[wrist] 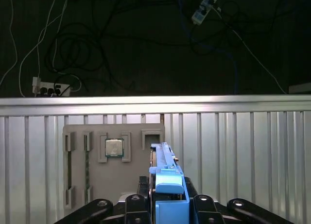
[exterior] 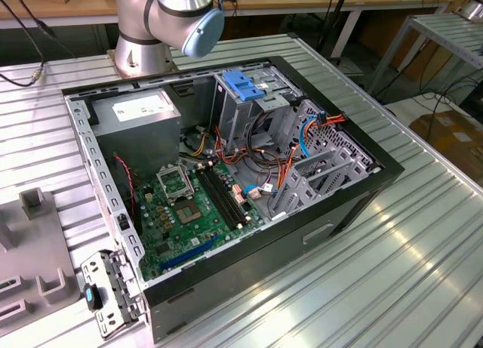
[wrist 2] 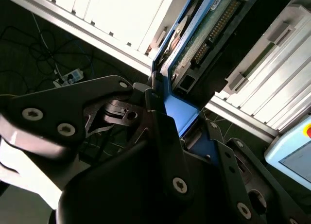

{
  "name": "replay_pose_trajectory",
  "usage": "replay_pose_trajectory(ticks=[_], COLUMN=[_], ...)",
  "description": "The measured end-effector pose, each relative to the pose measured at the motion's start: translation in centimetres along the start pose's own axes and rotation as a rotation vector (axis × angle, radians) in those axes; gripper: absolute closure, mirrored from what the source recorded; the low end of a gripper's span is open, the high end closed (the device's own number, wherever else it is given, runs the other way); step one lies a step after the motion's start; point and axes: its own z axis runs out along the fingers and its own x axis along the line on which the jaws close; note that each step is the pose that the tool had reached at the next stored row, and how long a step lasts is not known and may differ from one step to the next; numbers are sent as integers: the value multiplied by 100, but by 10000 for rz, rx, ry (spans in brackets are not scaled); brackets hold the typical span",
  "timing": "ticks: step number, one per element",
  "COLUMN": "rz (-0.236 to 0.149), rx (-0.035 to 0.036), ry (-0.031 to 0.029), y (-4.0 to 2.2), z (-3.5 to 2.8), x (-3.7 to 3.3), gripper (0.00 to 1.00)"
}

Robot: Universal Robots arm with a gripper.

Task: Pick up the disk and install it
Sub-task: 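Pick up the disk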

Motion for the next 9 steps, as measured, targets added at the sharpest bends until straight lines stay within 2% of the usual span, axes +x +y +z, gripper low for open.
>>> replay_pose_trajectory(ticks=[9], rz=[1], rx=[-35], ry=[1], y=[-2], z=[-110], x=[-5], gripper=[63])
